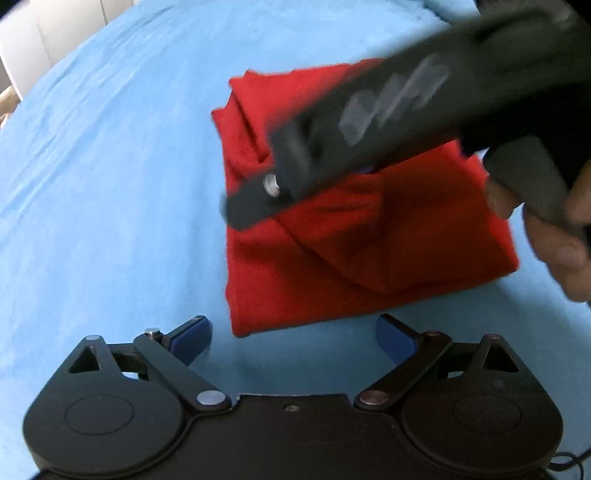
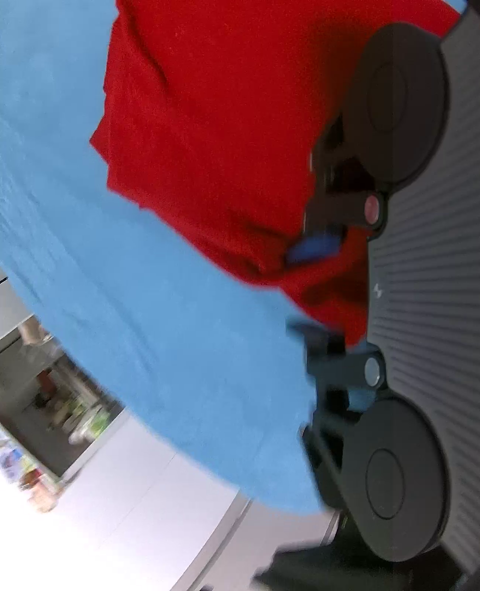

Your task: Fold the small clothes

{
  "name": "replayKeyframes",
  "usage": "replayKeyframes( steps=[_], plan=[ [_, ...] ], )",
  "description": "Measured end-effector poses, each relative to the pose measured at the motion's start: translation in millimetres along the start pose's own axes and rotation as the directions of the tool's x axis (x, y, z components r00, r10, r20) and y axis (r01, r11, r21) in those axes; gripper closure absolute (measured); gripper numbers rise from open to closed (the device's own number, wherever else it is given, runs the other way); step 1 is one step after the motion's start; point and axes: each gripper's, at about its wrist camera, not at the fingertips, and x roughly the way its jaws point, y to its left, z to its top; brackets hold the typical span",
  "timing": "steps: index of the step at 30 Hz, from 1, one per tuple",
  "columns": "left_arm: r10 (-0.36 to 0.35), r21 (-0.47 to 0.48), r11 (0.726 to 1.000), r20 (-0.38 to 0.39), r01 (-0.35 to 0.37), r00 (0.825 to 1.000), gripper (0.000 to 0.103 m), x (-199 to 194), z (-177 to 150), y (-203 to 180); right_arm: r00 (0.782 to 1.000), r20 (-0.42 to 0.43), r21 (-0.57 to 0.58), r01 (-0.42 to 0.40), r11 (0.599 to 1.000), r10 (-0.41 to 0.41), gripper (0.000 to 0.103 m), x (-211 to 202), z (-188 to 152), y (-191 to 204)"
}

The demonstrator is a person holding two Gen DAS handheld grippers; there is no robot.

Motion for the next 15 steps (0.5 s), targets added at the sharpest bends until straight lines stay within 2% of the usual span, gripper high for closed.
replayKeyframes(
  steps=[2, 4, 6, 7, 8, 9, 12, 15],
  plan=[
    [-0.009, 0.001, 1.000, 0.021, 0.009, 1.000, 0.004, -7.7, 4.2, -1.3, 0.997, 0.077, 0.001, 0.002, 1.000, -0.002, 0.023, -29.2, -3.1, 1.9],
    [-0.018, -0.017, 1.000, 0.037, 0.018, 0.999, 0.004, -14.7, 9.7, -1.2, 0.987, 0.153, 0.031, 0.048, 0.998, -0.052, 0.022, -62.9, -3.9, -2.0],
    [-0.030, -0.039, 0.999, 0.045, 0.032, 0.999, 0.004, -20.3, 12.4, -0.1, 0.960, 0.232, 0.077, 0.142, 0.987, -0.157, 0.015, -100.8, -16.1, -7.1],
    [-0.030, -0.047, 0.998, 0.051, 0.032, 0.998, 0.004, -21.3, 14.9, -0.6, 0.942, 0.258, 0.095, 0.196, 0.976, -0.215, 0.010, -116.3, -27.1, -9.2],
    [-0.028, -0.051, 0.998, 0.054, 0.031, 0.998, 0.004, -20.4, 17.3, -1.6, 0.920, 0.273, 0.101, 0.262, 0.960, -0.280, 0.009, -128.8, -39.4, -10.7],
    [-0.025, -0.054, 0.998, 0.054, 0.028, 0.998, 0.004, -18.8, 19.4, -2.2, 0.898, 0.276, 0.099, 0.328, 0.940, -0.342, 0.009, -136.5, -53.6, -11.4],
    [-0.005, -0.077, 0.997, 0.047, 0.009, 0.999, 0.004, -11.6, 20.6, -8.6, 0.850, 0.228, 0.076, 0.471, 0.879, -0.475, 0.009, -134.9, -99.9, -12.5],
    [0.022, -0.103, 0.995, 0.049, -0.017, 0.999, 0.004, -3.2, 24.4, -5.4, 0.820, 0.170, 0.085, 0.541, 0.837, -0.547, 0.009, -127.2, -140.4, -18.9]
  ],
)
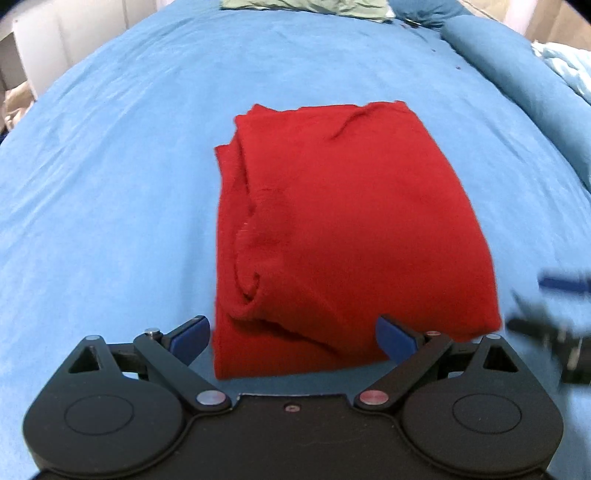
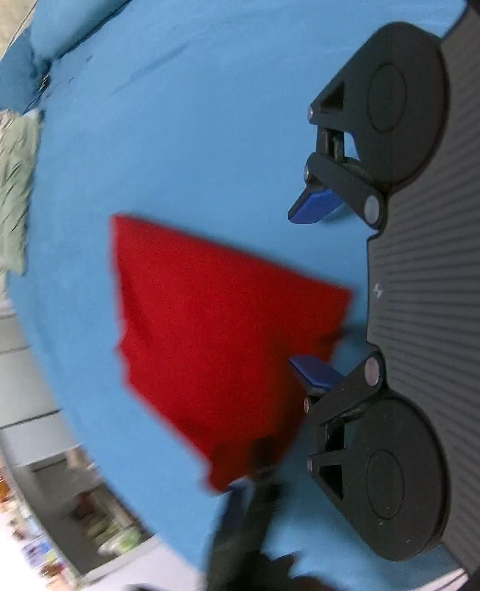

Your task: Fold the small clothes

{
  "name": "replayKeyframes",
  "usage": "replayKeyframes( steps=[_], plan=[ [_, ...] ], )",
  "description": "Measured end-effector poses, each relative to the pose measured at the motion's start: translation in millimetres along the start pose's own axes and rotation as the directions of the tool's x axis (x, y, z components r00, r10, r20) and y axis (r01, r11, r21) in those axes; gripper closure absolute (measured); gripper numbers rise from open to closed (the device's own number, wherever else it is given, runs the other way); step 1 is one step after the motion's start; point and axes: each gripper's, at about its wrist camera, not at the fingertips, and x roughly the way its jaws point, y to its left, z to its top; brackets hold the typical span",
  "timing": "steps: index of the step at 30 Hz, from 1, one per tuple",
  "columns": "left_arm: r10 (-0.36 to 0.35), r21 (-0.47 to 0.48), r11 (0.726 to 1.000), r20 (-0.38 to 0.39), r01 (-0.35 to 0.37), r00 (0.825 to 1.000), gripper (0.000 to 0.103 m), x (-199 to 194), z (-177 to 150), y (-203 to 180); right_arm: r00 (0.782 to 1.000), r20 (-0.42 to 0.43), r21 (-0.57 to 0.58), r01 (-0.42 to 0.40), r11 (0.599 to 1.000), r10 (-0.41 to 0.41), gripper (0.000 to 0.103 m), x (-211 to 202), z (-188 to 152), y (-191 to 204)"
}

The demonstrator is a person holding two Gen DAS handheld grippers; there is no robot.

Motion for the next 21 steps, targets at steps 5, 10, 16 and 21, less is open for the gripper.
replayKeyframes(
  steps=[5, 10, 16, 21],
  plan=[
    [0.020, -0.027, 0.999, 0.004, -0.020, 1.000, 0.004, 1.5, 2.2, 2.7, 0.995, 0.022, 0.028, 0.098, 0.995, -0.098, 0.010, 7.8, -29.6, 8.4],
    [0.031, -0.044, 0.999, 0.002, -0.031, 1.000, 0.004, -2.9, 1.0, 7.8, 0.990, 0.017, 0.008, 0.140, 0.990, -0.140, 0.011, 31.5, -30.8, 23.8],
    [0.044, -0.072, 0.997, 0.013, -0.043, 0.999, 0.004, -11.4, -2.0, 13.7, 0.984, 0.085, 0.065, 0.150, 0.987, -0.155, 0.012, 37.3, -30.3, 19.5],
    [0.055, -0.096, 0.994, 0.018, -0.053, 0.998, 0.004, -16.6, -5.6, 20.1, 0.983, 0.116, 0.089, 0.135, 0.987, -0.145, 0.012, 31.5, -29.4, 19.8]
  ],
)
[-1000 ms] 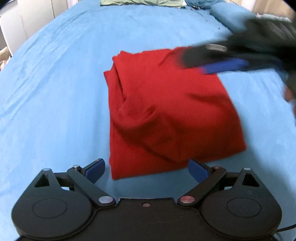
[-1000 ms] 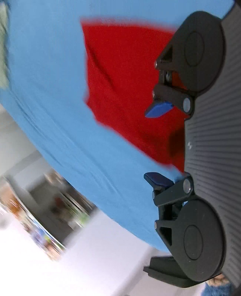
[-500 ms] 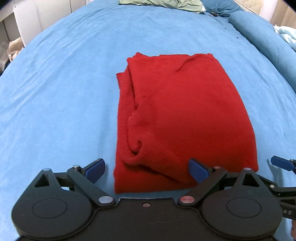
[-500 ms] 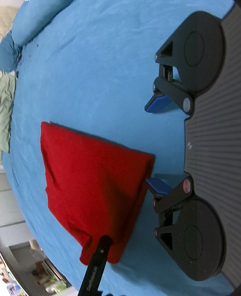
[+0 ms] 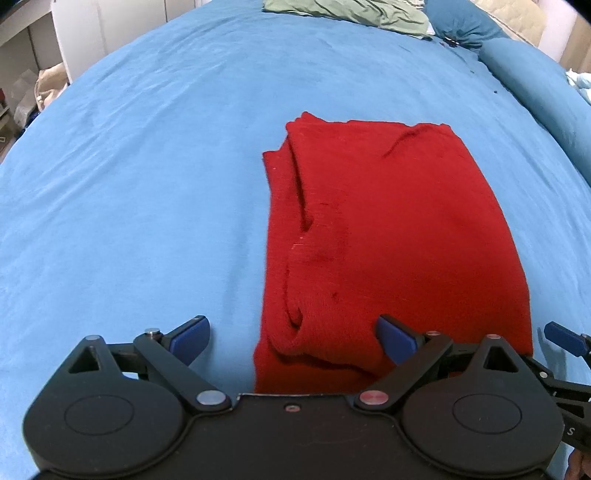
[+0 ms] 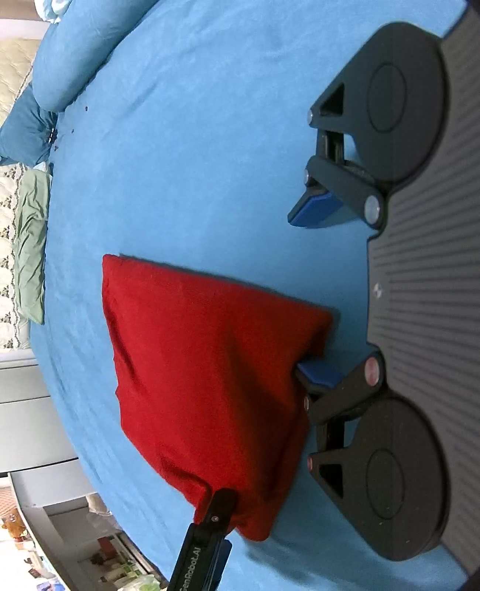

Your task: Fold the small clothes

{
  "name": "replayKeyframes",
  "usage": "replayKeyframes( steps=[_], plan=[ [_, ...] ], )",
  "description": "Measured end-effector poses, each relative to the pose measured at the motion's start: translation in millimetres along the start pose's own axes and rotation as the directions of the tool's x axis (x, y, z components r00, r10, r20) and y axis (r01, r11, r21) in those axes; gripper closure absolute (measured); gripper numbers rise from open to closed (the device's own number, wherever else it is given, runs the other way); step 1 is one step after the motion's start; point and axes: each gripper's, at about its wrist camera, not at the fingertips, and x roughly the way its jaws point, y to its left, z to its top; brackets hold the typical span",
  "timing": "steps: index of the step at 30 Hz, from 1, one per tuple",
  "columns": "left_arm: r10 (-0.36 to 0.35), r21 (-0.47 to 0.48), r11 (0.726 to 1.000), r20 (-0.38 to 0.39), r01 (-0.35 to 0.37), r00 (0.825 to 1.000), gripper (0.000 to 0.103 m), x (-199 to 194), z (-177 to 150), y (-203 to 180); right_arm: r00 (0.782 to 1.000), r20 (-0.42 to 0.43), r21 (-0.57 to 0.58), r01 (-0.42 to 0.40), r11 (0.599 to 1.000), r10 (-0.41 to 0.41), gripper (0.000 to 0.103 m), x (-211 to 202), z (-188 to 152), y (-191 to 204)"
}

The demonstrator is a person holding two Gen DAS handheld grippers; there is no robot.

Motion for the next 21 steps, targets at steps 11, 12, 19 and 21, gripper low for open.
replayKeyframes(
  steps=[11, 12, 19, 21],
  plan=[
    [-0.006, -0.028, 1.000, 0.011, 0.006, 1.000, 0.004, -2.3, 2.6, 5.4, 1.000, -0.001, -0.015, -0.016, 1.000, 0.016, 0.011, 6.4, 0.3, 13.1],
    [-0.003, -0.028, 1.000, 0.009, 0.004, 1.000, 0.004, -1.2, 2.6, 5.6, 1.000, -0.016, -0.039, 0.003, 0.999, -0.003, 0.011, 9.4, -2.9, 15.2],
    [0.034, -0.010, 0.999, -0.001, -0.034, 0.999, 0.004, -1.9, -3.1, 16.6, 0.987, 0.081, 0.024, 0.141, 0.990, -0.142, 0.012, -3.9, 5.8, -10.2],
    [0.056, 0.038, 0.998, -0.027, -0.055, 0.998, 0.004, 5.2, -9.9, 16.1, 0.987, 0.064, 0.009, 0.149, 0.989, -0.149, 0.009, -1.1, 1.2, -18.8]
  ],
)
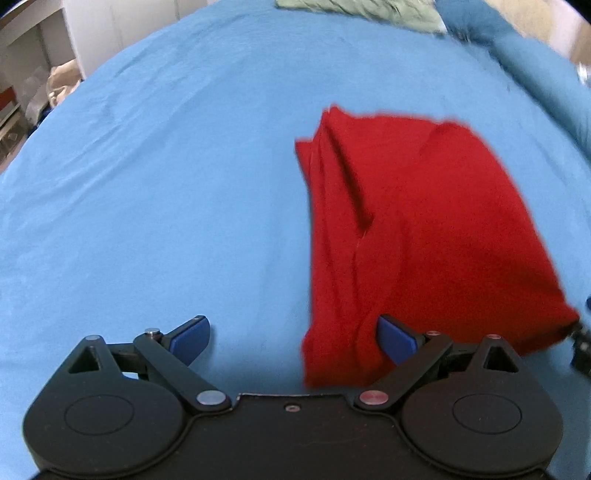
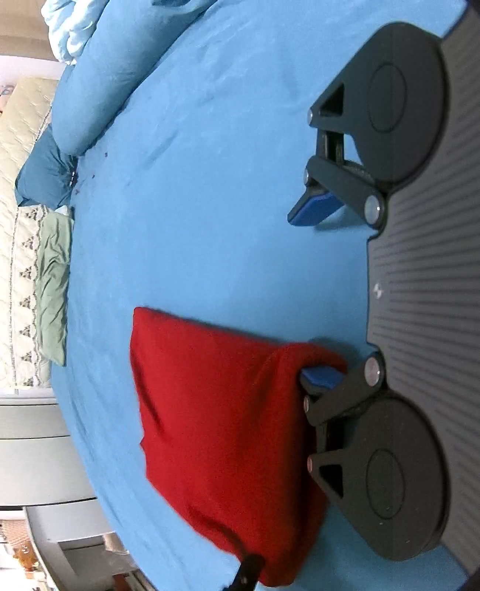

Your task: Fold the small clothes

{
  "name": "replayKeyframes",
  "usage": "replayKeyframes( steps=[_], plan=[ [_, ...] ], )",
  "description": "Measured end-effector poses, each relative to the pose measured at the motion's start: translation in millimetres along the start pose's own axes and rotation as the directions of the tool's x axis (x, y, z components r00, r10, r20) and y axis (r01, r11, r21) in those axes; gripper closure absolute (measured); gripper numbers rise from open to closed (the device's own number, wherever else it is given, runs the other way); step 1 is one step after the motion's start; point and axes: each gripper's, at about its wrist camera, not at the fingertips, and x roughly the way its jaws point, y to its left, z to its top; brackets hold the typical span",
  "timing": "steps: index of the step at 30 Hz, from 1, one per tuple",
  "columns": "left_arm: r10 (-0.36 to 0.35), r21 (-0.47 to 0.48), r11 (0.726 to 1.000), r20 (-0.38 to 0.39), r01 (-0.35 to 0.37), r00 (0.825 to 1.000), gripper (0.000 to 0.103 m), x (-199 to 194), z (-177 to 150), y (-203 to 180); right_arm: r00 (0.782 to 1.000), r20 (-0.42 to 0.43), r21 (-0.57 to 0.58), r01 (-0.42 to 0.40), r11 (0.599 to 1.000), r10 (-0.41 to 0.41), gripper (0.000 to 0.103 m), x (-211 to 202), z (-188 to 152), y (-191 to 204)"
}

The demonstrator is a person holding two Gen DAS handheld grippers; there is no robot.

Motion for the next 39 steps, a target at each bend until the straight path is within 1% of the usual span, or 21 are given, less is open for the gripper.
replayKeyframes(
  steps=[2, 4, 8, 11, 14, 15, 17, 20, 22, 24, 26, 27, 29, 30, 31, 32, 33, 34, 35, 37, 39],
  plan=[
    [0.034, 0.071, 0.997, -0.027, -0.032, 0.999, 0.003, 12.5, -9.5, -3.5, 0.998, -0.054, -0.056, -0.039, 0.998, 0.036, 0.009, 9.5, -10.5, -0.7],
    [0.033, 0.093, 0.995, 0.003, -0.033, 0.999, 0.001, 13.7, -12.7, -0.7, 0.997, -0.043, -0.082, -0.066, 0.994, 0.063, 0.009, 8.5, -13.3, -3.1],
    [0.026, 0.070, 0.997, -0.008, -0.025, 1.000, 0.002, 7.8, -7.4, 2.3, 0.986, -0.095, -0.080, -0.146, 0.986, 0.138, 0.009, 5.3, -3.7, -15.6],
    [0.014, 0.075, 0.997, 0.020, -0.015, 1.000, 0.006, -13.7, 1.0, 0.5, 0.972, -0.138, -0.087, -0.204, 0.975, 0.191, 0.009, -6.3, 9.9, -27.9],
    [-0.044, 0.075, 0.996, 0.084, 0.038, 0.995, 0.003, -42.6, 21.0, -0.7, 0.952, -0.140, -0.045, -0.281, 0.959, 0.273, 0.005, -29.1, 35.8, -41.0],
    [-0.076, 0.064, 0.995, 0.100, 0.070, 0.992, 0.000, -47.7, 30.1, 0.3, 0.939, -0.140, -0.007, -0.317, 0.948, 0.313, 0.003, -32.0, 50.4, -48.0],
    [-0.139, 0.038, 0.990, 0.106, 0.136, 0.985, 0.000, -46.6, 51.8, 1.1, 0.912, -0.140, 0.085, -0.378, 0.922, 0.386, 0.000, -32.0, 78.3, -60.8],
    [-0.172, 0.009, 0.985, 0.056, 0.171, 0.984, 0.000, -20.5, 83.8, -2.3, 0.879, -0.222, 0.225, -0.375, 0.899, 0.422, 0.000, -2.4, 112.9, -67.5],
    [-0.183, -0.024, 0.983, 0.022, 0.184, 0.983, 0.004, 1.8, 98.6, -2.1, 0.851, -0.281, 0.308, -0.358, 0.881, 0.444, 0.000, 27.9, 121.9, -64.4],
    [-0.205, -0.072, 0.977, -0.025, 0.203, 0.978, 0.014, 22.0, 105.8, 0.1, 0.837, -0.280, 0.366, -0.359, 0.859, 0.470, 0.002, 56.9, 123.1, -58.6],
    [-0.231, -0.106, 0.969, -0.072, 0.222, 0.970, 0.019, 41.0, 110.4, 3.0, 0.824, -0.278, 0.404, -0.365, 0.838, 0.493, 0.005, 80.4, 118.8, -49.9],
    [-0.248, -0.118, 0.964, -0.088, 0.237, 0.965, 0.019, 46.4, 107.1, 4.9, 0.820, -0.284, 0.414, -0.362, 0.835, 0.496, 0.007, 90.8, 116.2, -45.0],
    [-0.283, -0.149, 0.952, -0.096, 0.267, 0.954, 0.019, 56.6, 103.5, 9.3, 0.809, -0.302, 0.432, -0.354, 0.829, 0.503, 0.019, 109.1, 113.6, -37.0],
    [-0.296, -0.162, 0.947, -0.089, 0.279, 0.951, 0.019, 58.6, 102.1, 11.1, 0.800, -0.313, 0.443, -0.353, 0.824, 0.511, 0.022, 117.9, 113.3, -33.9],
    [-0.303, -0.167, 0.944, -0.083, 0.286, 0.950, 0.019, 58.5, 100.8, 11.3, 0.790, -0.321, 0.451, -0.357, 0.818, 0.522, 0.029, 125.5, 112.2, -30.7],
    [-0.306, -0.162, 0.943, -0.078, 0.290, 0.949, 0.025, 57.5, 99.3, 11.5, 0.783, -0.323, 0.455, -0.364, 0.813, 0.532, 0.034, 129.3, 111.4, -27.4],
    [-0.315, -0.152, 0.941, -0.074, 0.302, 0.946, 0.040, 56.4, 98.8, 9.6, 0.786, -0.322, 0.444, -0.368, 0.817, 0.529, 0.039, 130.1, 112.4, -24.2],
    [-0.342, -0.147, 0.933, -0.076, 0.329, 0.936, 0.050, 55.7, 100.5, 7.1, 0.790, -0.321, 0.419, -0.377, 0.826, 0.523, 0.050, 129.8, 114.2, -20.8],
    [-0.356, -0.152, 0.927, -0.080, 0.341, 0.931, 0.060, 55.7, 102.9, 5.5, 0.796, -0.320, 0.388, -0.385, 0.837, 0.514, 0.056, 126.5, 116.6, -16.2],
    [-0.335, -0.146, 0.936, -0.077, 0.321, 0.939, 0.074, 50.0, 105.4, 0.8, 0.813, -0.315, 0.331, -0.390, 0.859, 0.490, 0.062, 114.9, 120.0, -9.5],
    [-0.327, -0.147, 0.937, -0.057, 0.316, 0.943, 0.077, 40.1, 105.8, -1.3, 0.824, -0.300, 0.305, -0.394, 0.867, 0.480, 0.065, 105.1, 125.4, -10.3]
  ],
)
